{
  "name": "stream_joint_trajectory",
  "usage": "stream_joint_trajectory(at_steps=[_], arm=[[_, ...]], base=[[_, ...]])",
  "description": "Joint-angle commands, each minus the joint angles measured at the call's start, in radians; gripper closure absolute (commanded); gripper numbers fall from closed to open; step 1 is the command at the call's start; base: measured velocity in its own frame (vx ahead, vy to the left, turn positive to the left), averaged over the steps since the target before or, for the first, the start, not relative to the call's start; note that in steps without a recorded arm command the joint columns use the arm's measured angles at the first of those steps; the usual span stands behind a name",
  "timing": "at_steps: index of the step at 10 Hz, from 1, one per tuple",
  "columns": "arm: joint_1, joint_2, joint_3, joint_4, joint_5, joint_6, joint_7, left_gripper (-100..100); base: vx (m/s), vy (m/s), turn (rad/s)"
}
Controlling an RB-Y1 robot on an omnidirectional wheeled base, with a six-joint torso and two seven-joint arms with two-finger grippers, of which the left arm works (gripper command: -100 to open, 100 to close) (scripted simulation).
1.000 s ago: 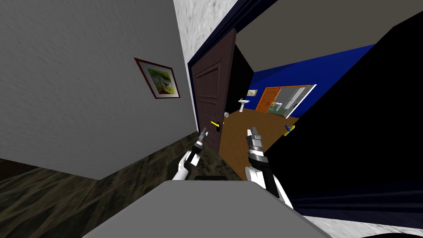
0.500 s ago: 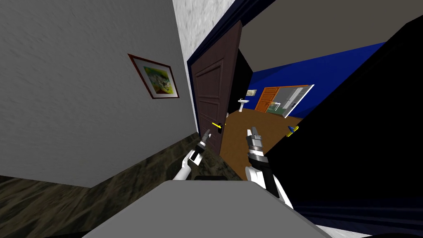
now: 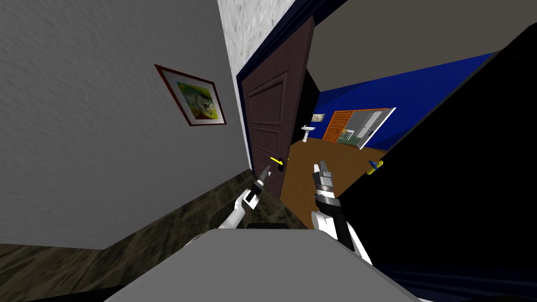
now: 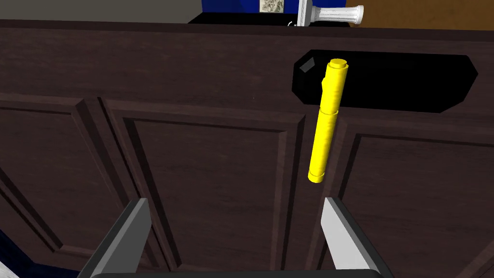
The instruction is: Push the door open
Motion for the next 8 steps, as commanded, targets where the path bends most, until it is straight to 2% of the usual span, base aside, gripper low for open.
stream_joint_trajectory(at_steps=[1,2,4,8], arm=[[-0.02,-0.005,-0.017,0.034,-0.006,0.005,0.012,-100],[-0.048,-0.009,-0.035,0.081,-0.012,0.008,0.028,-100],[-0.073,-0.014,-0.051,0.122,-0.018,0.01,0.041,-100],[-0.118,-0.024,-0.081,0.198,-0.028,0.015,0.067,-100]], base=[[0.092,0.072,-0.03],[0.114,0.116,-0.05],[0.104,0.096,-0.04],[0.083,0.053,-0.025]])
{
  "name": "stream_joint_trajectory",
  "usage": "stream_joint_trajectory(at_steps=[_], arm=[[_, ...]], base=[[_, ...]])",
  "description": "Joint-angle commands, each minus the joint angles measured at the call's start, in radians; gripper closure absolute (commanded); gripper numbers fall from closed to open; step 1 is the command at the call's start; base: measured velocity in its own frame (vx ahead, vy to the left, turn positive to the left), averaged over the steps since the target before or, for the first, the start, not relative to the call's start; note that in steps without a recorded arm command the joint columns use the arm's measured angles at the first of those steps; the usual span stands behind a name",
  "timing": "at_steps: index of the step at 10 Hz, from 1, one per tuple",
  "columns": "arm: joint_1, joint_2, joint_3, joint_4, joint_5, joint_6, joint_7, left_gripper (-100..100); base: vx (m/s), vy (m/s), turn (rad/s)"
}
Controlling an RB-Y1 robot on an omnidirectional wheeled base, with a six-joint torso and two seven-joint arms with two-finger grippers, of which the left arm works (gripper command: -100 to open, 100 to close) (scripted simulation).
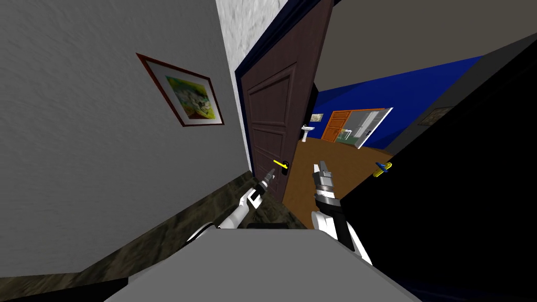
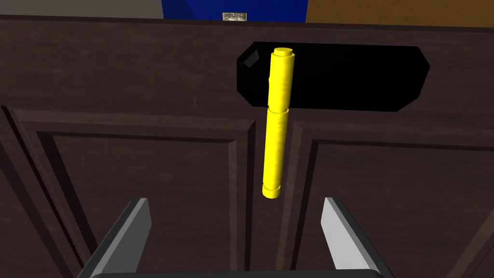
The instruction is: Push the door open
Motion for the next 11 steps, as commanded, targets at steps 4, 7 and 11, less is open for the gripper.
stream_joint_trajectory(at_steps=[4,7,11], arm=[[-0.07,-0.019,-0.047,0.114,-0.016,0.009,0.041,-100],[-0.071,-0.006,-0.041,0.125,-0.014,0.006,0.035,-100],[-0.071,-0.006,-0.029,0.136,-0.011,0.003,0.024,-100]], base=[[0.104,0.068,-0.032],[0.083,0.015,-0.03],[0.159,-0.131,-0.029]])
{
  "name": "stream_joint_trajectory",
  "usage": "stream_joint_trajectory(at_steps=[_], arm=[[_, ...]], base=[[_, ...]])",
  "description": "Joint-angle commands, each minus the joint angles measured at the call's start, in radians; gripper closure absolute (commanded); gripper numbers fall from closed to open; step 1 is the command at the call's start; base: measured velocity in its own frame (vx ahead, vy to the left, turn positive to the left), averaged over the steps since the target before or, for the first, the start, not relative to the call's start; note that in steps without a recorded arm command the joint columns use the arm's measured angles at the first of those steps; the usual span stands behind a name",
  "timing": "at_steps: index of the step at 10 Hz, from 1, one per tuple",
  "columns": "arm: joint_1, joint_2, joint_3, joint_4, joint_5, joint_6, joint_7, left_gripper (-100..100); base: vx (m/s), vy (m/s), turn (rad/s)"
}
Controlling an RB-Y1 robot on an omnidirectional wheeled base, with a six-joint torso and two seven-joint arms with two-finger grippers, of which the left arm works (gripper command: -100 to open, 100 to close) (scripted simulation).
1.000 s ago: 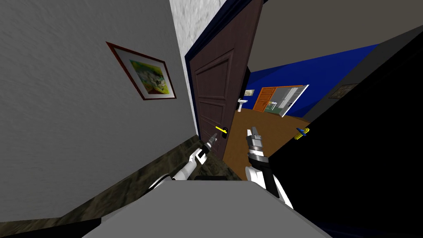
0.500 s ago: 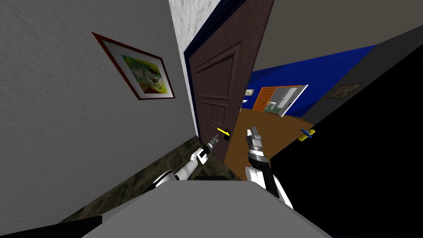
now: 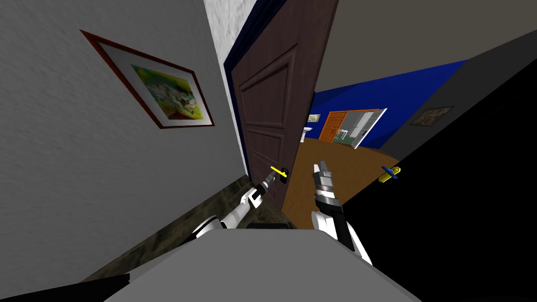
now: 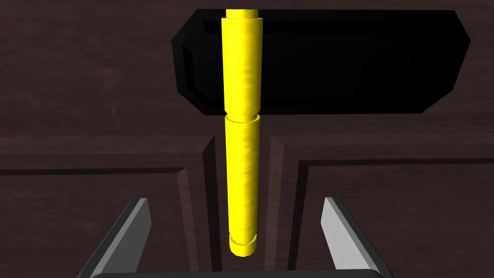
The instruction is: Push the door open
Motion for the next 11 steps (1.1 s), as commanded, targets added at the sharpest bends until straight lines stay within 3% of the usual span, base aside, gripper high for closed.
stream_joint_trajectory(at_steps=[1,3,4,5,10,11], arm=[[-0.001,-0.01,0.007,0.009,0.002,-0.003,-0.008,-100],[-0.001,-0.033,0.013,0.015,0.004,-0.005,-0.014,-100],[-0.001,-0.024,0.011,0.013,0.004,-0.005,-0.011,-100],[-0.001,-0.024,0.011,0.013,0.004,-0.005,-0.011,100],[-0.001,-0.024,0.011,0.013,0.004,-0.005,-0.011,100],[-0.003,-0.013,0.029,0.016,0.008,-0.002,-0.021,100]], base=[[0.205,-0.154,-0.032],[0.175,-0.139,-0.029],[0.07,-0.059,0.005],[-0.012,0.009,0.01],[-0.01,0.01,-0.006],[0.061,-0.108,0.027]])
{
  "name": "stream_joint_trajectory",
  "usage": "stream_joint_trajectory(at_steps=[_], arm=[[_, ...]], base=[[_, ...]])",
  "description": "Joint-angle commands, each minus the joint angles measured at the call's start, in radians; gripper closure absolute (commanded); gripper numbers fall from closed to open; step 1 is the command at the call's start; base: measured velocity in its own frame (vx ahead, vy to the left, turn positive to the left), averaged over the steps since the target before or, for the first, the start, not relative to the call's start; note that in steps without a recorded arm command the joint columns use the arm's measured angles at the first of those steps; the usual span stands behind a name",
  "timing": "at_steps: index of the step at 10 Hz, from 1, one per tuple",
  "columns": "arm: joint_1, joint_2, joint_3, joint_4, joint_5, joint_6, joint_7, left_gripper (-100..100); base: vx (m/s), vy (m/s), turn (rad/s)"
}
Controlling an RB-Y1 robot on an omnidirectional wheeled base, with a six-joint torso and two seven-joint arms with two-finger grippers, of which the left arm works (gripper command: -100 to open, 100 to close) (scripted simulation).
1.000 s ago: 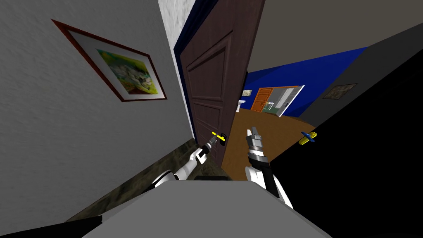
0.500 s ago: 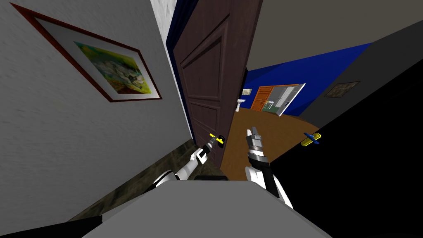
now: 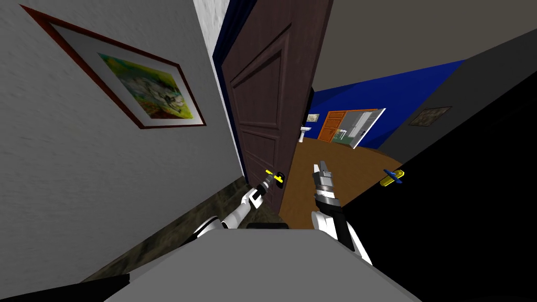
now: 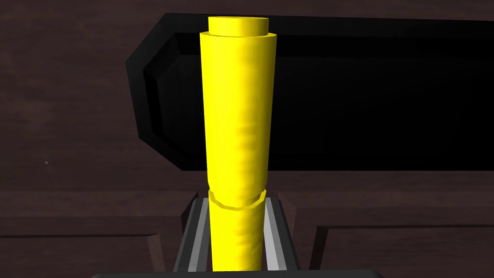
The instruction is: Push the door open
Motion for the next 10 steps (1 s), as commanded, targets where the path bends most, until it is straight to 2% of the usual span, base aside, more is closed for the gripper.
stream_joint_trajectory(at_steps=[1,7,9,10], arm=[[-0.005,0.01,0.017,-0.002,0.004,0.005,-0.008,100],[-0.008,0.036,0.099,0.012,0.023,0.014,-0.053,100],[-0.009,0.038,0.107,0.013,0.025,0.015,-0.057,100],[-0.01,0.04,0.133,0.018,0.031,0.018,-0.072,100]], base=[[0.07,-0.176,0.056],[0.109,-0.189,0.054],[0.099,-0.132,0.019],[0.1,-0.142,0.069]])
